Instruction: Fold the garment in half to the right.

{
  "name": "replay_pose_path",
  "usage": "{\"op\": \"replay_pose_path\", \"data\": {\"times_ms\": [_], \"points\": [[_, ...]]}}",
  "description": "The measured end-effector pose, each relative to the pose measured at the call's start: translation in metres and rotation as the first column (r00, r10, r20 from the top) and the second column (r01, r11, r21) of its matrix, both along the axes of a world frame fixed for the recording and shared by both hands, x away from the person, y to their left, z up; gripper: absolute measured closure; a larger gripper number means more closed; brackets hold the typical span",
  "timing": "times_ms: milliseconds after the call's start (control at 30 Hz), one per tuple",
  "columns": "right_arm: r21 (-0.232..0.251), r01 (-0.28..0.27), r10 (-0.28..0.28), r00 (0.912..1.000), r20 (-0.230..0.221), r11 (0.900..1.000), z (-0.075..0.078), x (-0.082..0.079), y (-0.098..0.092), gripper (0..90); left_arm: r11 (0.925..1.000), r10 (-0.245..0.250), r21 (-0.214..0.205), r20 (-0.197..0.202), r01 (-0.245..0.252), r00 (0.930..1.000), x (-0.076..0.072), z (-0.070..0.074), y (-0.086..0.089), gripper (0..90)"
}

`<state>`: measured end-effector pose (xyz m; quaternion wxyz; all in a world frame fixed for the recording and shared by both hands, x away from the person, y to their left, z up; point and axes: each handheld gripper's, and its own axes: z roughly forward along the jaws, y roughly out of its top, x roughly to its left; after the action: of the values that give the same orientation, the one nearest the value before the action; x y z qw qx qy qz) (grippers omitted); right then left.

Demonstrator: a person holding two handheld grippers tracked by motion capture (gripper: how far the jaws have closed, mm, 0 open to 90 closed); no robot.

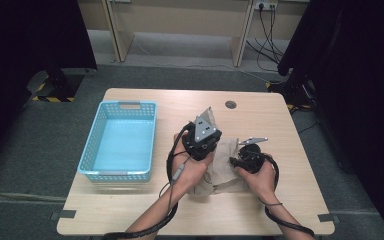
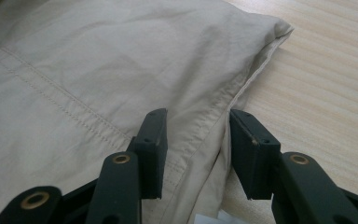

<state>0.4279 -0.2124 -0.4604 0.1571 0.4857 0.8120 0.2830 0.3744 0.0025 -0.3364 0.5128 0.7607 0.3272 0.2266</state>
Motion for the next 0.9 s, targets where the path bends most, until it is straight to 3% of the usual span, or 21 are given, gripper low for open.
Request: {"op": "replay_pose_path", "data": {"times_ms": [900], "points": [[0.009, -0.022, 0.022, 0.9998, -0.003, 0.9997, 0.000, -0.005, 0.014, 59.2, 0.9995, -0.029, 0.010, -0.015, 0.029, 0.9995, 0.004, -0.008, -0.016, 88.7]]}}
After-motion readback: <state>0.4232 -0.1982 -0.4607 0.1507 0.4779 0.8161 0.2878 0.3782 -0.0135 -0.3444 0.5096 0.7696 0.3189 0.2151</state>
